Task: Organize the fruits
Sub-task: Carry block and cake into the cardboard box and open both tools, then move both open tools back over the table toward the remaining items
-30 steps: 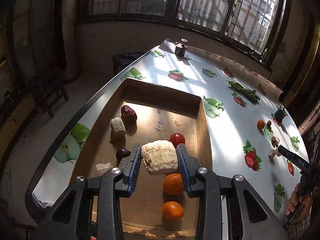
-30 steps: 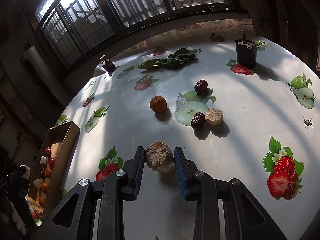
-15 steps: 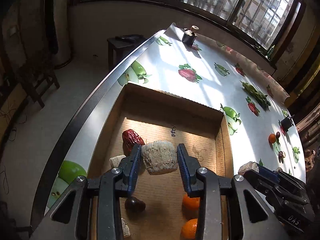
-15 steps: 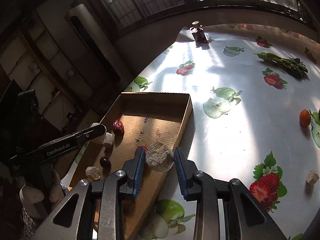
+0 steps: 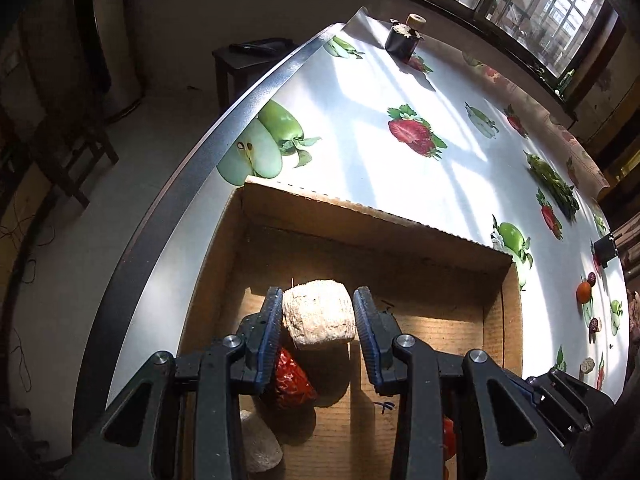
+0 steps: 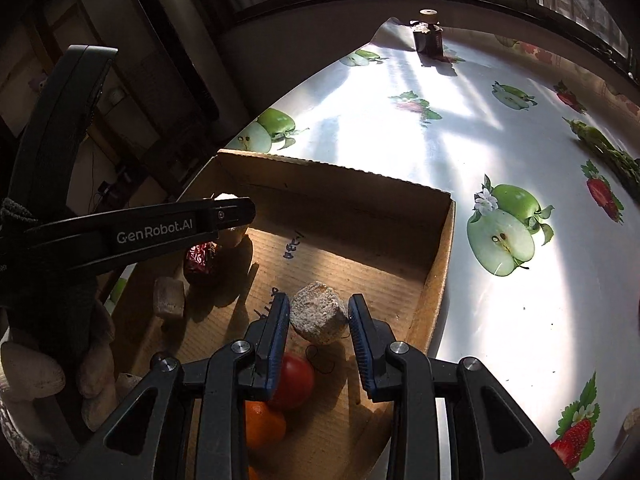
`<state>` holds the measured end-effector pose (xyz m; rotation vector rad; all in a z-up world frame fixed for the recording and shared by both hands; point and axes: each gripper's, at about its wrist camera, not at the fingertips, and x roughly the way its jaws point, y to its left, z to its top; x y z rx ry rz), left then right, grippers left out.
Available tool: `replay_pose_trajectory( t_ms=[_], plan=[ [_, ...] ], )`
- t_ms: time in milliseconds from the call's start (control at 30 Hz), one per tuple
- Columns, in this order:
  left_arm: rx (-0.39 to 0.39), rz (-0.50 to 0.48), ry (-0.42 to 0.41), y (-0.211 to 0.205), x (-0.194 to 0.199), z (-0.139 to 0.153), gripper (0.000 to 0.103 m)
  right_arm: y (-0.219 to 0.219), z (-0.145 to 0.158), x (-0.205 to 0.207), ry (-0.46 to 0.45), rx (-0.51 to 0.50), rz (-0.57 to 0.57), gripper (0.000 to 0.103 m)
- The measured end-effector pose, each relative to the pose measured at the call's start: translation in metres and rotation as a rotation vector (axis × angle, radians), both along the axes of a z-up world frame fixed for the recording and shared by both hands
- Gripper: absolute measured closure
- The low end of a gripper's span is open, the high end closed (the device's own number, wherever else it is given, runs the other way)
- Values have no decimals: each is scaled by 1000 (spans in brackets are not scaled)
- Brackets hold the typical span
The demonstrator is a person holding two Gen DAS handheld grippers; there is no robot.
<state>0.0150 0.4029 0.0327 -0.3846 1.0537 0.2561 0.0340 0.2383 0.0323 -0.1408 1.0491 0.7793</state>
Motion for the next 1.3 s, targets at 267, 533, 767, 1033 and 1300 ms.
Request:
replay_pose_trajectory(
  t_ms=[267, 533, 767, 1033, 1300],
  plan=[
    [34, 29, -7, 1, -4, 0, 51, 7, -6, -6, -45, -38, 10, 69],
    [137, 65, -180, -23, -56, 68, 43, -21, 25, -24, -123, 47, -22, 47],
    [369, 174, -379, -94, -142, 126, 12, -102, 50, -56, -144, 131, -161, 39],
    [424, 196, -447, -158, -183, 130, 7, -181, 52, -96, -153, 161, -343, 37],
    [435, 141, -406, -188, -185, 125, 7, -219, 53, -117, -171, 185, -408, 35]
  ],
)
